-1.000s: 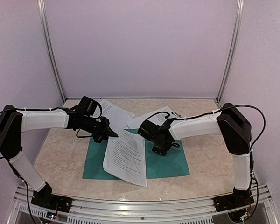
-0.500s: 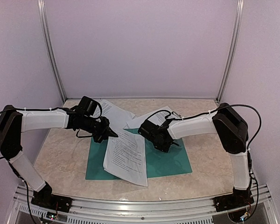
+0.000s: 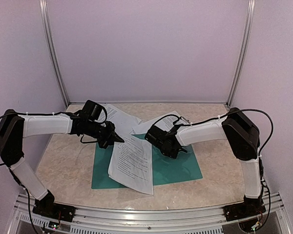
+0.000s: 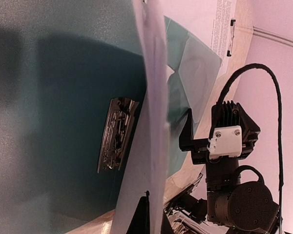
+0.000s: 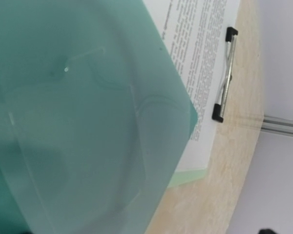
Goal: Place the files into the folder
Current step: Insert the file into the form pockets on the folder.
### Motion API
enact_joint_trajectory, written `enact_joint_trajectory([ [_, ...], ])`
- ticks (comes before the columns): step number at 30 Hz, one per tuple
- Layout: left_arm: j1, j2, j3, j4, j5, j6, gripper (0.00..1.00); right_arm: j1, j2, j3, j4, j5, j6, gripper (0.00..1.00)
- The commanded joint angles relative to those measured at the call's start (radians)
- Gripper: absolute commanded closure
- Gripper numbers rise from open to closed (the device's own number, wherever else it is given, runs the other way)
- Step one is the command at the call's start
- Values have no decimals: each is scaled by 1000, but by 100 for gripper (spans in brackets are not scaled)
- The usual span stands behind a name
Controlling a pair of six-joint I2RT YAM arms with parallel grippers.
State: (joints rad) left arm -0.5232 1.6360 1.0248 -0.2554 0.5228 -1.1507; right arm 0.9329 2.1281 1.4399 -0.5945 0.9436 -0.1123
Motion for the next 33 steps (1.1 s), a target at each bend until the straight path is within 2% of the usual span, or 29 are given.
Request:
enact_joint_trajectory([
  [1, 0, 45, 44, 31, 31, -5, 100, -7, -25, -10, 10, 28, 0, 3],
  [21, -11, 129, 109, 81, 65, -27, 100, -3, -39, -8, 4, 29, 2, 3],
  [33, -37, 187, 101, 281, 49, -134, 100, 0, -43, -5, -2, 27, 3, 3],
])
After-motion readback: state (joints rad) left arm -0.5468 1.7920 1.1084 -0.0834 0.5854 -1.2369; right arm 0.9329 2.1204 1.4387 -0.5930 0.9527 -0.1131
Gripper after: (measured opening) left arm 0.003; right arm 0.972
